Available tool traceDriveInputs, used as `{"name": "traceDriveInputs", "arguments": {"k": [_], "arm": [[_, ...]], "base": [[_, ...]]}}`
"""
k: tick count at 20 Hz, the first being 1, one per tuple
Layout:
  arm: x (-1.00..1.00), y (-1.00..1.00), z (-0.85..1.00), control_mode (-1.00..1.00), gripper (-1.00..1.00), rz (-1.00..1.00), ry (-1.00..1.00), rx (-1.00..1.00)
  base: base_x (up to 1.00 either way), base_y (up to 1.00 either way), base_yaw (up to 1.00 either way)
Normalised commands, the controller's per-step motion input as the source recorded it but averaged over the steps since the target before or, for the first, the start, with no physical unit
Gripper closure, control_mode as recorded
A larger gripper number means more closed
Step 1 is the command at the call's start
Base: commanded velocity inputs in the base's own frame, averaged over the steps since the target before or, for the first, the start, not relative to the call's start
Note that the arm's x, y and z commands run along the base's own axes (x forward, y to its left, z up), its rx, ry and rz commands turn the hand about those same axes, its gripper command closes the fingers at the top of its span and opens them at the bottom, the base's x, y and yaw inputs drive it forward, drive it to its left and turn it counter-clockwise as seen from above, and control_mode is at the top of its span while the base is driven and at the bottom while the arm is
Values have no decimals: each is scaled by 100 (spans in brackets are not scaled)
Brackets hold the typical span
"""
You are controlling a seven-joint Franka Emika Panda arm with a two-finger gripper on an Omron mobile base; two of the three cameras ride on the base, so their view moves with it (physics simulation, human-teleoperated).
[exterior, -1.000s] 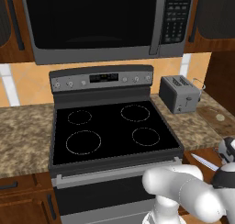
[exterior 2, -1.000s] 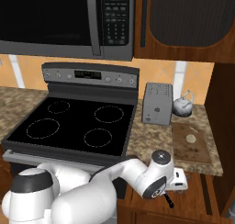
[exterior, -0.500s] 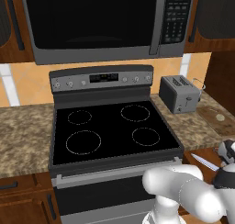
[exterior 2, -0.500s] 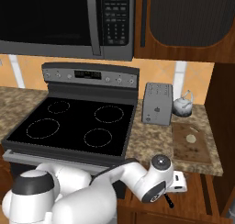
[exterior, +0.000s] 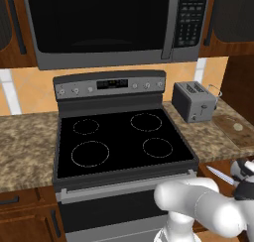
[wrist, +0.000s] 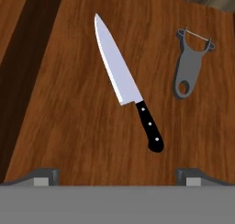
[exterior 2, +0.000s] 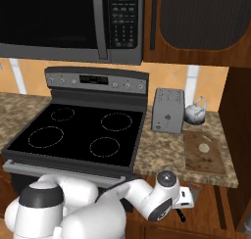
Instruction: Place the appropriate cutting tool for cutting the garlic skin on the cutting board.
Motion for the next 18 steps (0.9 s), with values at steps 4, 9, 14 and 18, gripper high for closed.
{"name": "traceDriveInputs", "arguments": {"k": [4,9,14,18], "arm": [[0,0,-14,-100,-100,3,1,0],[0,-7,0,-100,-100,4,4,0],[0,-31,0,-100,-100,3,2,0],[26,-2,0,-100,-100,1,0,1]], "base": [[0,0,0],[0,0,0],[0,0,0],[0,0,0]]}}
